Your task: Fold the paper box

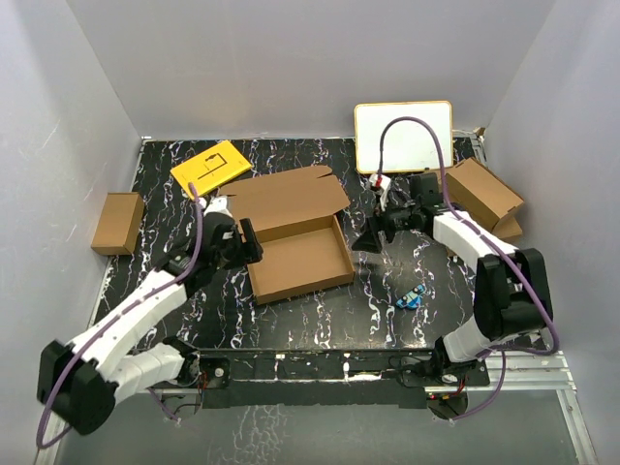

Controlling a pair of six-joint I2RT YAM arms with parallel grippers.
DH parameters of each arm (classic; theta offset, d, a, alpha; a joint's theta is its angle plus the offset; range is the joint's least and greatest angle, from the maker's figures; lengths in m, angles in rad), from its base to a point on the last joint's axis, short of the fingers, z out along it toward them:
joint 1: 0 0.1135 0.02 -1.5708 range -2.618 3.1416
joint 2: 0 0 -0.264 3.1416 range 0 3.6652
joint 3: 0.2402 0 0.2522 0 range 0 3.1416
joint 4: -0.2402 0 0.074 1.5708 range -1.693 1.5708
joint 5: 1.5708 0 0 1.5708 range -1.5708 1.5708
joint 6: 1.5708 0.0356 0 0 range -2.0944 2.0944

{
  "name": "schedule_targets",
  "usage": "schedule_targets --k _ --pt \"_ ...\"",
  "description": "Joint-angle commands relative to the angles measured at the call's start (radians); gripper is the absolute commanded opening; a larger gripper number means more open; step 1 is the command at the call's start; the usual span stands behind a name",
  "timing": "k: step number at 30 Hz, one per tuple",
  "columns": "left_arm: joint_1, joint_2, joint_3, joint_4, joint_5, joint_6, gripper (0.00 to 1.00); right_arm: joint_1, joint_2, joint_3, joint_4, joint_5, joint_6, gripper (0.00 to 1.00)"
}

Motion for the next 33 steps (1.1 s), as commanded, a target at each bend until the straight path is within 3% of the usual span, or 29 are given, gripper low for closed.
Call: schedule_targets --k 1,3,5,10,12,18,24,33 --pt "0.005 -0.203 -0.098 0.184 0.083 0.006 0.75 -0.040 -0.121 0.036 -0.161 -0.200 -0.336 0.80" --pt "0.009 -0.277 -0.160 0.288 0.119 0.004 0.88 -0.040 -0.163 0.027 -0.266 -0.254 -0.518 0.82" --pt "0.009 -0.336 -0.208 0.354 0.141 -0.015 0.97 -0.040 -0.192 0.024 -0.420 -0.288 -0.744 0.97" --pt "0.010 -0.419 -0.278 0.474 0.199 -0.055 0.97 -0.041 -0.200 0.039 -0.822 -0.220 -1.234 0.99" --pt "0.010 -0.432 -0.294 0.501 0.223 -0.067 0.97 -0.040 -0.198 0.039 -0.912 -0.153 -1.404 0.99" --pt "0.010 -0.439 -0.315 0.514 0.229 -0.076 0.97 -0.041 -0.283 -0.023 -0.916 0.075 -1.548 0.99" --pt "0.010 -0.446 -0.322 0.510 0.212 -0.071 0.97 -0.041 -0.328 -0.116 -0.900 0.329 -1.560 1.00" --pt "0.010 -0.451 -0.326 0.490 0.198 -0.061 0.97 -0.058 -0.339 -0.221 -0.803 0.491 -1.536 0.90"
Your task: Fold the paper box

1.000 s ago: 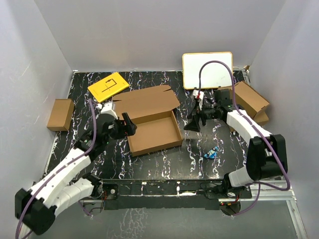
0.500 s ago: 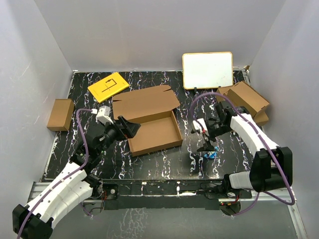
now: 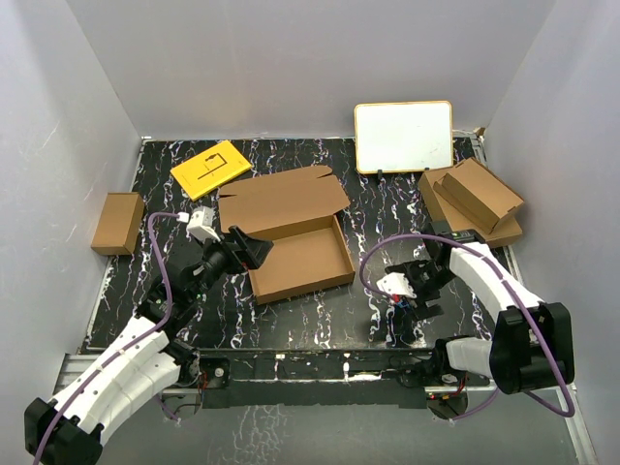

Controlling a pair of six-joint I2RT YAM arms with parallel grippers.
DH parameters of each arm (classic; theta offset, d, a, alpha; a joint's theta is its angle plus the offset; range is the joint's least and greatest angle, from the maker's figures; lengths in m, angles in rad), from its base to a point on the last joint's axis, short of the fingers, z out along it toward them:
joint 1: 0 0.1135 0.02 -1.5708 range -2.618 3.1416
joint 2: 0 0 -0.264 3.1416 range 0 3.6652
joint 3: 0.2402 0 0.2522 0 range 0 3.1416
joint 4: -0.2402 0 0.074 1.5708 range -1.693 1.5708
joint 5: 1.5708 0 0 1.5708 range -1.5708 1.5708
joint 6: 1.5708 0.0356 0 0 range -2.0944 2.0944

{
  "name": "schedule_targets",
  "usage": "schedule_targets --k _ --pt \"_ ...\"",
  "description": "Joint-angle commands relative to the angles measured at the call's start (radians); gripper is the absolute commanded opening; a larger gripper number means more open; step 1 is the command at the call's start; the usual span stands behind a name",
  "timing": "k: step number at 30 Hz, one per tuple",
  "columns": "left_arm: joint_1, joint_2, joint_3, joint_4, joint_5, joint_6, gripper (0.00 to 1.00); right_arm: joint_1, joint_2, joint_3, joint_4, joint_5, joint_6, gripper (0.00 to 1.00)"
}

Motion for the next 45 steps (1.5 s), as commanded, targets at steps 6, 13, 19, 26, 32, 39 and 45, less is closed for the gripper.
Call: schedule_targets --k 6,13,19,26,32,39,45 --pt "0.003 -0.031 -0.014 0.009 -0.017 0.010 0.97 -0.014 0.044 -0.029 0.166 0.113 -0.034 0.84" --pt "0.002 -0.040 -0.012 -0.004 -0.028 0.014 0.97 -0.013 0.073 -0.060 0.210 0.113 -0.055 0.76" --pt "0.003 -0.035 -0.011 0.000 -0.030 0.015 0.97 -0.012 0.075 -0.098 0.235 0.137 -0.056 0.70" --pt "0.003 -0.029 -0.007 -0.003 -0.027 0.017 0.97 -0.013 0.081 -0.112 0.256 0.158 -0.034 0.56" --pt "0.003 -0.034 -0.006 -0.008 -0.033 0.018 0.97 -0.013 0.073 -0.061 0.217 0.108 -0.007 0.35" --pt "0.003 -0.046 0.005 -0.035 -0.047 0.031 0.97 -0.010 0.071 0.093 0.129 -0.102 0.173 0.16" --pt "0.003 -0.045 0.036 -0.093 -0.088 0.053 0.97 0.036 0.075 0.293 0.224 -0.452 0.666 0.10"
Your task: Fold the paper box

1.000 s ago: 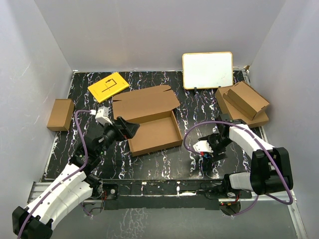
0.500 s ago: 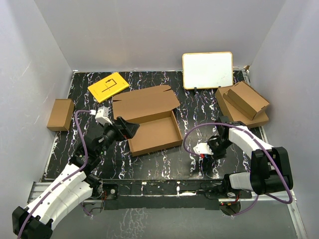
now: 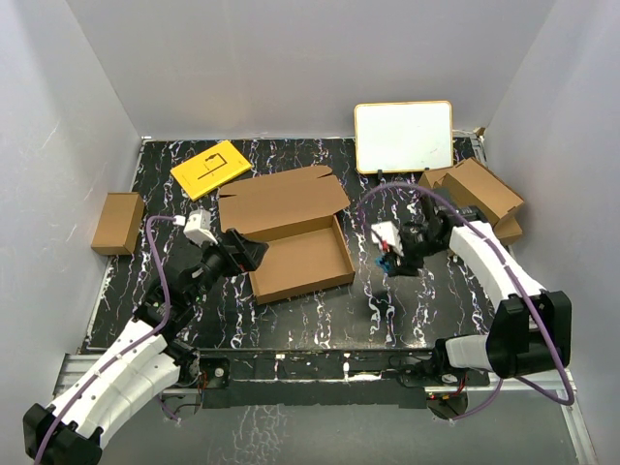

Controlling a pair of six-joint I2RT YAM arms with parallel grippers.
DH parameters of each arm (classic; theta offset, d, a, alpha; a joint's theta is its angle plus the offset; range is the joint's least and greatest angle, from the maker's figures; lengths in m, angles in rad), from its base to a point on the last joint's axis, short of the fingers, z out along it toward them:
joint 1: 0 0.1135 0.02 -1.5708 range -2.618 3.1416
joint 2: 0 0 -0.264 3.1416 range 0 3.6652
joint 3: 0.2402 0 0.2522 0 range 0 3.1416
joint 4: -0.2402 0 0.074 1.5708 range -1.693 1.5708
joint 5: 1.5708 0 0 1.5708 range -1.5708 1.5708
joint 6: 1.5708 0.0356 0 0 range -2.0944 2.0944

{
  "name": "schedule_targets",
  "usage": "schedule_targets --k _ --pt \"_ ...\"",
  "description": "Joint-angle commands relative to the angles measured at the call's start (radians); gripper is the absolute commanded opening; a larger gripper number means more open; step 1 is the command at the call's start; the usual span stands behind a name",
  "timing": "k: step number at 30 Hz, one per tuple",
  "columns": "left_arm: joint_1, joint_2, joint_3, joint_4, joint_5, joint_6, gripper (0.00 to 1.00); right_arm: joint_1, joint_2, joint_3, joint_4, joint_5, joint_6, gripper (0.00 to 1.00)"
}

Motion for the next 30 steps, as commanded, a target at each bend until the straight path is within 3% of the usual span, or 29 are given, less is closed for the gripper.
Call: schedule_targets --k 1,3,8,16,24,30 --pt "0.003 -0.006 0.048 -0.045 -0.044 0.033 0.97 0.067 -0.001 0.152 0.145 -0.367 0.508 0.10" --pt "0.003 0.009 0.067 -0.058 -0.048 0.040 0.97 0.154 0.020 0.172 0.309 -0.374 0.729 0.10" --pt "0.003 0.036 0.110 -0.105 -0.065 0.039 0.97 0.389 0.150 0.234 0.640 -0.124 1.057 0.12" --pt "0.003 0.001 0.112 -0.180 -0.116 0.011 0.96 0.499 0.522 0.465 0.596 0.139 1.146 0.17" --pt "0.004 -0.006 0.101 -0.202 -0.148 0.012 0.96 0.547 0.622 0.487 0.601 0.270 1.155 0.40" --pt "0.003 0.013 0.085 -0.182 -0.144 0.007 0.97 0.549 0.597 0.490 0.592 0.269 1.160 0.76"
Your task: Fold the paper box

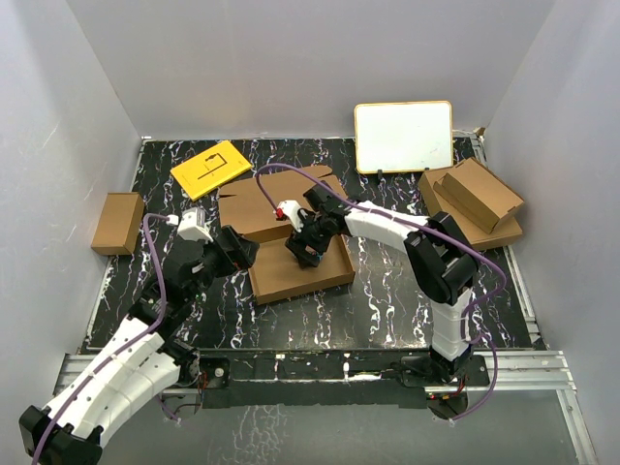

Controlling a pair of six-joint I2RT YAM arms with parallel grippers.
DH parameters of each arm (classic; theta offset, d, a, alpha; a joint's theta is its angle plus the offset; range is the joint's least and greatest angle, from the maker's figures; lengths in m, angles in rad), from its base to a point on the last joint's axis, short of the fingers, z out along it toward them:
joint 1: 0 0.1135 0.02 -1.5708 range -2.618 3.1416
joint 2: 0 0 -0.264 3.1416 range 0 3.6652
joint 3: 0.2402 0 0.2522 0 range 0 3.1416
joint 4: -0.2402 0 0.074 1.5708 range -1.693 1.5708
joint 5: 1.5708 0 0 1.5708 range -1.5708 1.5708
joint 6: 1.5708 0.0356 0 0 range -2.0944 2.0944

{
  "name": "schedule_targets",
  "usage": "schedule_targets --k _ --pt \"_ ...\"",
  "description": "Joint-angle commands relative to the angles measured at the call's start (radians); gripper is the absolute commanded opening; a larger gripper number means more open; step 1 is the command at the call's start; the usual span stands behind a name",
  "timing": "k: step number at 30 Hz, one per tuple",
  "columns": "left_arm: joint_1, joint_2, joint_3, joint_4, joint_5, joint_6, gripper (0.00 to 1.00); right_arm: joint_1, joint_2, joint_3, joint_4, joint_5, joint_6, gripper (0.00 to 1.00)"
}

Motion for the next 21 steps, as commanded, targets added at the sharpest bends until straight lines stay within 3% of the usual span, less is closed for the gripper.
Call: schedule_targets --k 1,4,8,13,16,18,21 --pt "0.003 0.009 -0.001 0.013 -0.013 -0.004 0.97 -0.003 -0.047 0.043 0.033 0.013 0.016 0.81" --pt "0.004 0.019 -0.005 0.021 -0.007 -0.004 0.96 -0.005 -0.091 0.038 0.023 -0.021 0.015 0.89" --pt "0.003 0.033 -0.010 0.044 -0.007 0.000 0.96 -0.024 -0.177 0.023 0.007 -0.103 -0.018 0.90" --pt "0.015 0.084 0.004 0.095 0.002 0.026 0.95 -0.147 -0.313 -0.030 0.018 -0.376 -0.027 0.90" --pt "0.095 0.160 0.047 0.102 0.073 0.053 0.95 -0.262 -0.403 -0.112 0.109 -0.489 0.024 0.90" --pt "0.204 0.208 0.065 0.125 0.196 0.051 0.95 -0.365 -0.467 -0.191 0.209 -0.575 0.098 0.98" --pt "0.386 0.275 0.079 0.192 0.398 0.013 0.95 -0.506 -0.537 -0.367 0.516 -0.735 0.353 0.99"
